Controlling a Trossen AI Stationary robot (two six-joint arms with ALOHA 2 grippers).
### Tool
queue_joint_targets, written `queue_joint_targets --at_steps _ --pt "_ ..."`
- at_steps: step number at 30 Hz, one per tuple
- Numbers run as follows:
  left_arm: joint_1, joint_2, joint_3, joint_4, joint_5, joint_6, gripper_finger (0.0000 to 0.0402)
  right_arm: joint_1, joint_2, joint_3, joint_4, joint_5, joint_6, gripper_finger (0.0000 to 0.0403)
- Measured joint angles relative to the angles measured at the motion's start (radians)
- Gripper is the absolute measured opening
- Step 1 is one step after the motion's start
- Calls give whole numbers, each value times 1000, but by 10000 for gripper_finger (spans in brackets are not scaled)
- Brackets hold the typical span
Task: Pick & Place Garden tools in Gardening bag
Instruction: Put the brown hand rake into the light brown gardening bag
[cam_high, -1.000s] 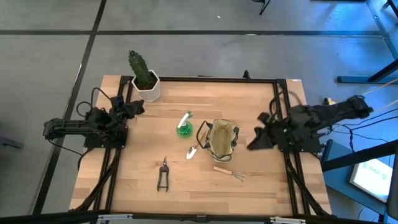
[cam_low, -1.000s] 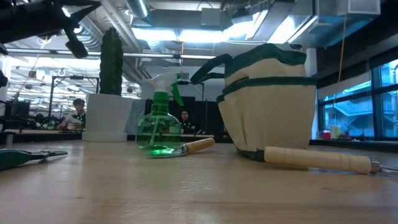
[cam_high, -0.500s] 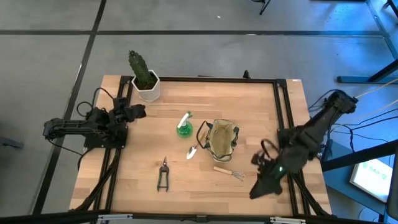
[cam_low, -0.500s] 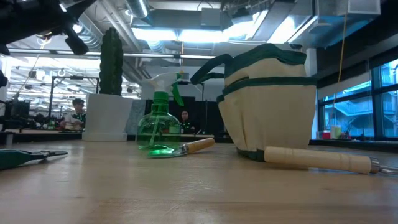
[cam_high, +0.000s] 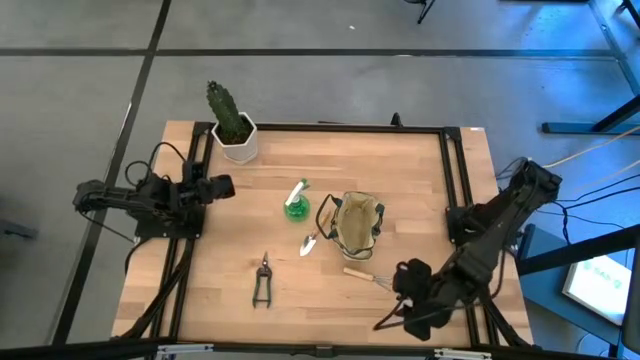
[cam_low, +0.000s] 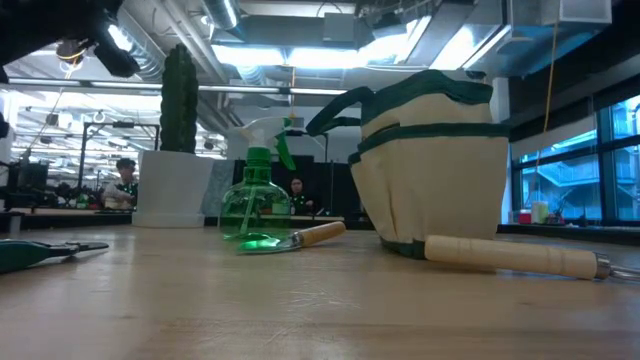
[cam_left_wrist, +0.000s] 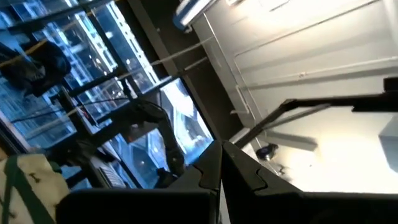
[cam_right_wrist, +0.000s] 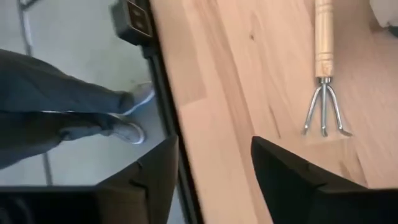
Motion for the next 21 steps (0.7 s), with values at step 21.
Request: queue_joint_targets --at_steps 21 --pt "-230 651 651 -411 130 563 52 -82 43 0 22 113 102 264"
